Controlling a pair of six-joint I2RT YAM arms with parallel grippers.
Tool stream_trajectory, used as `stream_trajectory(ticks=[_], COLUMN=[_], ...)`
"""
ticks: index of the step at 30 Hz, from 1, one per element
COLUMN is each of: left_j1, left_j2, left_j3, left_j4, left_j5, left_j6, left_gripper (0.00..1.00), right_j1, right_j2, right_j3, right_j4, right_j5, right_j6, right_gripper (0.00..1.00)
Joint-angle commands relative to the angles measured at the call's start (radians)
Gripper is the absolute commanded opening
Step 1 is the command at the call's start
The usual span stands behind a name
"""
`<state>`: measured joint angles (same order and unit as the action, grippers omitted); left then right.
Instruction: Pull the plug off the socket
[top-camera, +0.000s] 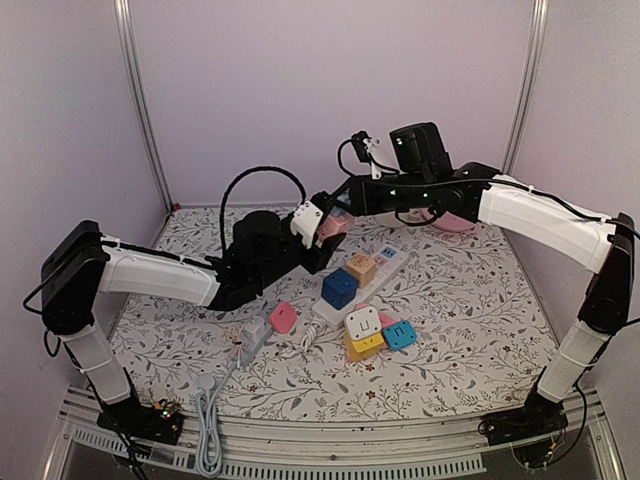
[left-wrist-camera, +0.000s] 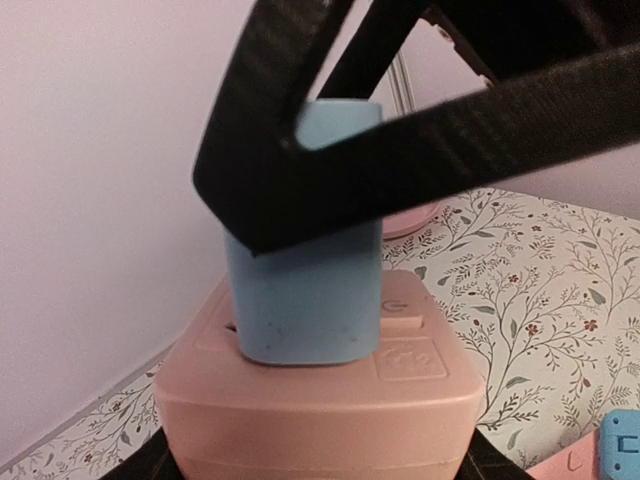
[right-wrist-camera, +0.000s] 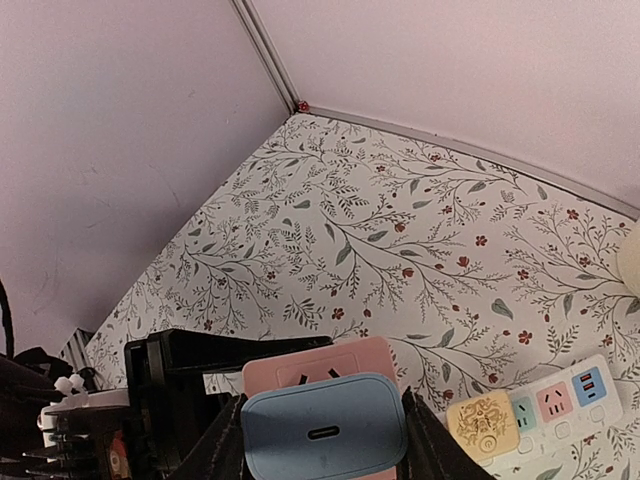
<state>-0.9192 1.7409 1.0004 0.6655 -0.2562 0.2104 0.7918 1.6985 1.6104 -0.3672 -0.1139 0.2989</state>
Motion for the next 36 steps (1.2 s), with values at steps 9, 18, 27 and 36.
stream_trajectory(ticks=[9, 18, 27, 36], left_j1=[-0.009, -0.010, 0.004, 0.176], left_j2=[-0.009, -0.014, -0.010, -0.041], left_j3=[-0.043, -0.105, -0.077, -0.002], left_j4=[-0.092, -0.110, -0.138, -0.319], left_j5=[0.011, -0.035, -0.077, 0.082], left_j6=[-0.089, -0.149, -0.153, -0.455], left_gripper=[0.17, 0.15, 0.15, 0.20], right_j1=[-0.030, -0.070, -0.098, -0.249], right_j2=[-0.089, -0.106, -0.134, -0.211], right_j3=[0.073, 0.092, 0.046, -0.273], right_j4=[0.031, 0.018, 0.015, 0.036], right_j5=[0.009, 0.007, -0.001, 0.055], right_j6=[-0.006, -0.026, -0.024, 0.019], right_gripper=[0.13, 0.13, 0.13, 0.13])
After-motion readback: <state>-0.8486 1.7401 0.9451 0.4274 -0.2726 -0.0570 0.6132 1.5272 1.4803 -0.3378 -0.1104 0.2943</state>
